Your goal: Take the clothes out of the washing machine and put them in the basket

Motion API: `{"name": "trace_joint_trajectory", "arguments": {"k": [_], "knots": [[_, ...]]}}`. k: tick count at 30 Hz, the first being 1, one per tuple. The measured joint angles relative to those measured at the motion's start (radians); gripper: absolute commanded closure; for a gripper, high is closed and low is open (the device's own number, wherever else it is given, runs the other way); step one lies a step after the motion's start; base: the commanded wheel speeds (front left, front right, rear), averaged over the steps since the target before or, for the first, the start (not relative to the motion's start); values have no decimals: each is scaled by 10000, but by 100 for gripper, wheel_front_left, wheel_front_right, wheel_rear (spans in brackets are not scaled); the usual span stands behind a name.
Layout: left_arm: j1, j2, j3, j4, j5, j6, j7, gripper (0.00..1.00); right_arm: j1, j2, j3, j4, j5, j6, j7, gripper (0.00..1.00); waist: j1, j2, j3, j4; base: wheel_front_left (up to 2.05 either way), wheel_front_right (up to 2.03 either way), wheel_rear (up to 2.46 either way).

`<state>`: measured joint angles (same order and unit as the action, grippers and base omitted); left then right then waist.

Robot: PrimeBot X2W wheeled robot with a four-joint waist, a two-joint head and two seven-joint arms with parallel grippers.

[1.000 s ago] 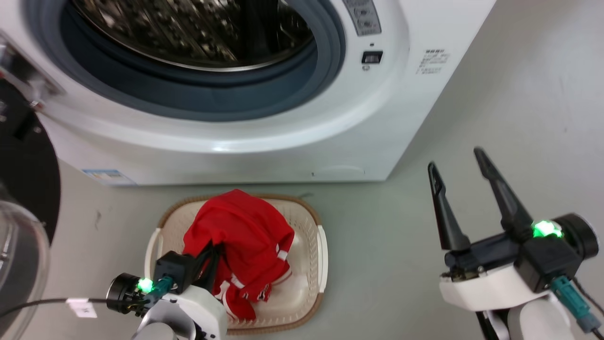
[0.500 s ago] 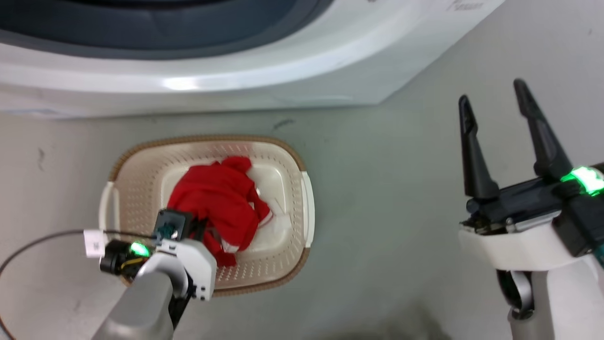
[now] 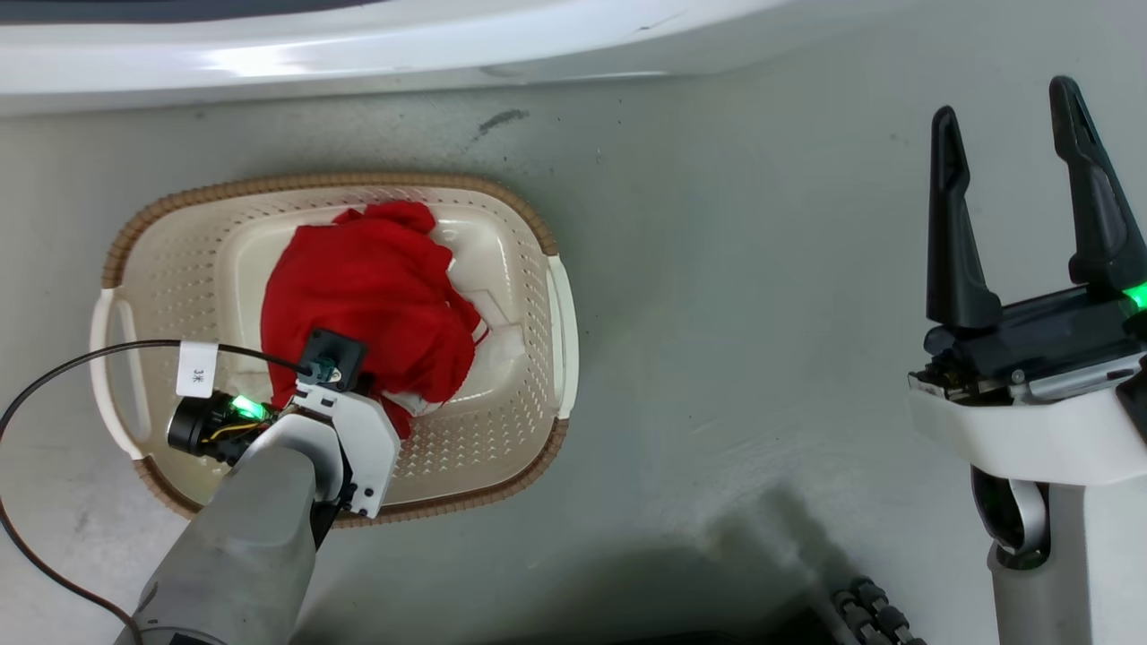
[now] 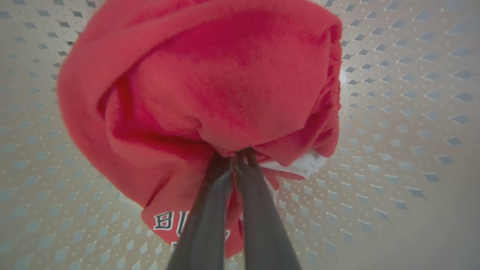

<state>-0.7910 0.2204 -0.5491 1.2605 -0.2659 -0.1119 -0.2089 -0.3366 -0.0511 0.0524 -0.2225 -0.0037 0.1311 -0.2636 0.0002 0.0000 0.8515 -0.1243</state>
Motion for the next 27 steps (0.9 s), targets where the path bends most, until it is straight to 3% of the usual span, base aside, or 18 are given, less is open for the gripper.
{"name": "trace_joint_trajectory", "arguments": {"k": [5, 6, 7, 20, 24, 27], "knots": [[-81, -12, -4, 161, -153, -40, 522, 100, -102, 2, 12, 35, 48, 0, 0, 0, 0, 0, 150, -126, 0, 0, 0], [-80, -33, -15, 176, -196, -42, 548, 67, -101, 2, 6, 65, 75, 0, 0, 0, 0, 0, 116, -132, 0, 0, 0], [-71, -48, -25, 192, -217, -63, 550, 0, -100, 2, 4, 82, 107, 0, 0, 0, 0, 0, 66, -133, 0, 0, 0], [823, -385, 90, 236, -671, 19, -403, 0, 545, 6, 115, 665, 127, 2, 0, 0, -1, 0, -1595, 126, 0, 0, 0], [1259, -476, 334, -92, -884, 270, -510, 0, 923, 4, 96, 851, 128, 0, 0, 0, -2, 0, -2314, 235, 0, 0, 0], [1865, -416, 686, -1597, -884, 779, -539, 0, 1241, 4, -6, 1011, 148, 0, 0, 0, -3, 0, -3015, 372, 0, 0, 0]]}}
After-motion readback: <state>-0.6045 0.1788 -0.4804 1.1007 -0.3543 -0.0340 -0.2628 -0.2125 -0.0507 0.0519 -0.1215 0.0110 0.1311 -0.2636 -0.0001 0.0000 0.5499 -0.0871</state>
